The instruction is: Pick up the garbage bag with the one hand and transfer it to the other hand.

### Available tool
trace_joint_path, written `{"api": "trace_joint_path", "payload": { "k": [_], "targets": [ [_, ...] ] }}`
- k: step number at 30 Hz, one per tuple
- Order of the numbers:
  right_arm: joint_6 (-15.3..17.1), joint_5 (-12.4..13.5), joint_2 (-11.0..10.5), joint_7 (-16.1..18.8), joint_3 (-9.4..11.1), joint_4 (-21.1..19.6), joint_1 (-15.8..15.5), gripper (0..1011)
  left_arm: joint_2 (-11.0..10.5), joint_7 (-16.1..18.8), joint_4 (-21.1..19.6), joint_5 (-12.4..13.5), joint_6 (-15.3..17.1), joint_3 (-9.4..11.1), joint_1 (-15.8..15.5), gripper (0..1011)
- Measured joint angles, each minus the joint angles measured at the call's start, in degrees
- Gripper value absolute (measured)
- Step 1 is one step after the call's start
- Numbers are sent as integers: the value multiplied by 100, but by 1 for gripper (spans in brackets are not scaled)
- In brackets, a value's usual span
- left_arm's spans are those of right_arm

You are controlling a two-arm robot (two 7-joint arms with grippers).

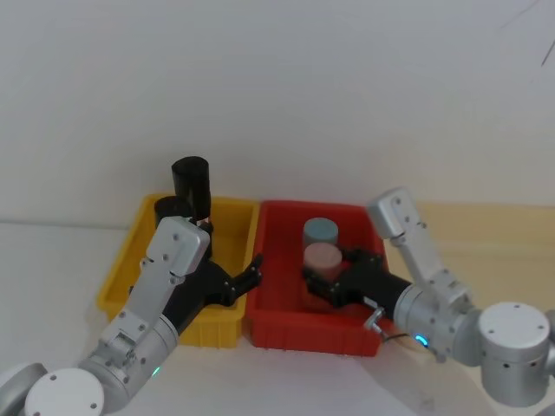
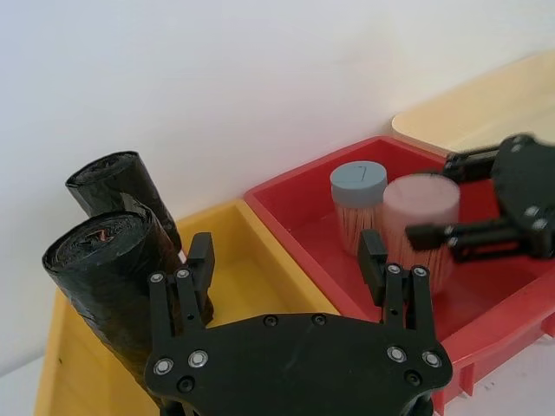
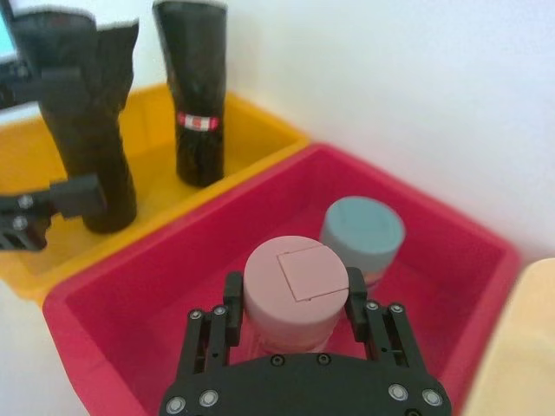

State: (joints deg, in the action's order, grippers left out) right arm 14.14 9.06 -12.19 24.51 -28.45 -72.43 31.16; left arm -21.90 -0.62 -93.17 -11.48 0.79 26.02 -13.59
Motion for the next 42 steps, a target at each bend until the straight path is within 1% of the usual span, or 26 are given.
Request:
{"api": "trace_joint_path", "payload": {
  "k": [1, 2, 4, 5, 7, 8, 10, 12, 14, 17, 20, 22, 24, 31, 35, 42],
  "targets": [
    [19, 33, -38, -20, 53, -122, -41, 682, 0, 0, 0, 0, 0, 0, 0, 1000],
    [19, 33, -38, -20, 53, -122, -41, 681, 0, 0, 0, 0, 0, 0, 0, 1000],
    [47, 76, -91, -53, 126, -284, -102, 681, 0, 0, 0, 0, 0, 0, 0, 1000],
    [79, 123, -139, -92, 190, -433, -149, 682, 0, 0, 0, 0, 0, 0, 0, 1000],
    [100, 158, -183, -121, 259, -572, -191, 682, 0, 0, 0, 0, 0, 0, 0, 1000],
    [121, 197, -233, -154, 343, -730, -238, 682, 0, 0, 0, 0, 0, 0, 0, 1000],
    [139, 233, -273, -189, 398, -836, -277, 681, 0, 0, 0, 0, 0, 0, 0, 1000],
    [171, 292, -327, -250, 530, -1058, -323, 681, 0, 0, 0, 0, 0, 0, 0, 1000],
    [190, 335, -361, -299, 607, -1182, -346, 681, 0, 0, 0, 0, 0, 0, 0, 1000],
    [221, 425, -416, -391, 789, -1418, -380, 682, 0, 0, 0, 0, 0, 0, 0, 1000],
    [242, 493, -443, -458, 898, -1562, -389, 681, 0, 0, 0, 0, 0, 0, 0, 1000],
    [247, 505, -449, -480, 925, -1591, -390, 682, 0, 0, 0, 0, 0, 0, 0, 1000],
    [271, 545, -472, -559, 1016, -1682, -391, 682, 0, 0, 0, 0, 0, 0, 0, 1000],
    [393, 568, -533, -713, 1120, -1738, -412, 682, 0, 0, 0, 0, 0, 0, 0, 1000],
    [512, 531, -565, -794, 1129, -1707, -433, 682, 0, 0, 0, 0, 0, 0, 0, 1000],
    [712, 339, -599, -997, 1063, -1499, -467, 681, 0, 0, 0, 0, 0, 0, 0, 1000]
  ]
}}
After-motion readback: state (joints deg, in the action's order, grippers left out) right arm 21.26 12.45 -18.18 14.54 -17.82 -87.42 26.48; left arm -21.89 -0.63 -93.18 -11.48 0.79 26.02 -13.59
